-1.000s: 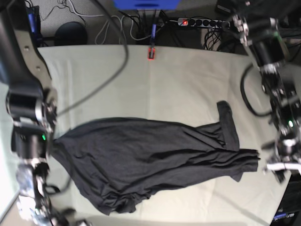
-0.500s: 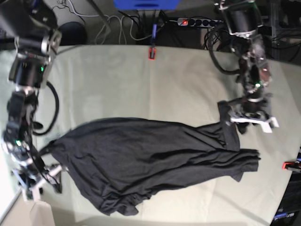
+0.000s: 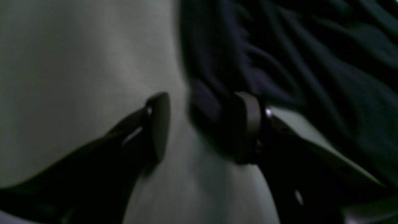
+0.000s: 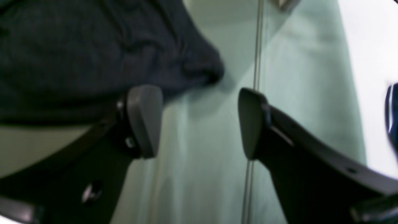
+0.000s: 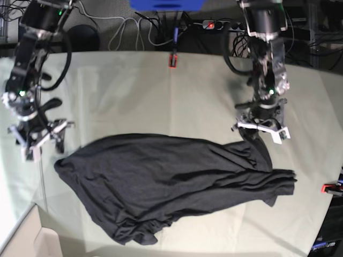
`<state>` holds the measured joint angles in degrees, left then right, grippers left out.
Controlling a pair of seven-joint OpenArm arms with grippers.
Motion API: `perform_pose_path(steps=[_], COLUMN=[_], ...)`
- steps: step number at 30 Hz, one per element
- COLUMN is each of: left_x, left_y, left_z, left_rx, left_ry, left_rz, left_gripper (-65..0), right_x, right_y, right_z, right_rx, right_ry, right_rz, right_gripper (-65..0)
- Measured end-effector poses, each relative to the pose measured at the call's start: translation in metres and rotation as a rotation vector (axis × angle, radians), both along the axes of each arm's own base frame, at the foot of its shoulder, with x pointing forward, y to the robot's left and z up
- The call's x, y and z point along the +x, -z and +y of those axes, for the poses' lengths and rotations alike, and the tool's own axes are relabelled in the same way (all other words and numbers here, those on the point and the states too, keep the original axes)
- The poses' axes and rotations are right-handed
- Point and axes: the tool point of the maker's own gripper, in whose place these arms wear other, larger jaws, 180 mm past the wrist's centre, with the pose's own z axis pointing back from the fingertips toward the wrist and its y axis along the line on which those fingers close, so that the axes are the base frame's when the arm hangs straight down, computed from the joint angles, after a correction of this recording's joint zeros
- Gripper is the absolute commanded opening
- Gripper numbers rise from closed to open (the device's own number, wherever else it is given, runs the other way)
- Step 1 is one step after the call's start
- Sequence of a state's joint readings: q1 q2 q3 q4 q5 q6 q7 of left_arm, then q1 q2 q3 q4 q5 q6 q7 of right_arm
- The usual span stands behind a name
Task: Layout the t-shirt on the table in an organized manner, then fold the t-shirt properly
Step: 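Grasp the shirt's two corners with both grippers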
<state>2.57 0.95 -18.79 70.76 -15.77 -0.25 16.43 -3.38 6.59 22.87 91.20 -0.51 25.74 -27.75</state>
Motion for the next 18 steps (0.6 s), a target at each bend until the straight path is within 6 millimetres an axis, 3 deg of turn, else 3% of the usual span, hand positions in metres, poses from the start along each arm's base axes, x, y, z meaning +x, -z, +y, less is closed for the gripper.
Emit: perform_pose_path(steps=[3, 6, 8, 10, 13, 16, 18], left_x=[-0.005, -0.005, -0.006, -0.013, -0.007, 0.005, 0.007], left_y=[-0.018, -0.020, -0.013, 0.008, 0.015, 0.018, 0.017], left_z=[0.004, 0.006, 0.006, 0.001, 0.001, 0.001, 0.001], left_rx=[0.028, 0.033, 0.029, 0.009, 0.004, -0.004, -0.003], left_ry=[-0.003, -0.005, -0.007, -0.002, -0.012, -0.015, -0.015], left_rz=[-0.046, -0.052, -0.039, 0.024, 0.023, 0.022, 0.020], left_gripper=[-33.9, -33.8, -33.8, -33.8, -34.0, -34.4, -38.0], right_x=[-0.010, -0.012, -0.014, -0.015, -0.013, -0.013, -0.006], right_y=[0.008, 0.007, 0.007, 0.009, 0.010, 0.035, 0.047], right_z=[0.001, -0.011, -0.013, -0.014, -0.014, -0.014, -0.013], right_rx=[0.013, 0.006, 0.007, 0.008, 0.017, 0.048, 0.085], right_ry=[0.004, 0.037, 0.044, 0.047, 0.048, 0.058, 0.066], right_rz=[0.024, 0.020, 0.022, 0.027, 0.021, 0.087, 0.109], right_gripper=[-25.6, -25.6, -25.5, -25.4, -25.4, -25.3, -25.3])
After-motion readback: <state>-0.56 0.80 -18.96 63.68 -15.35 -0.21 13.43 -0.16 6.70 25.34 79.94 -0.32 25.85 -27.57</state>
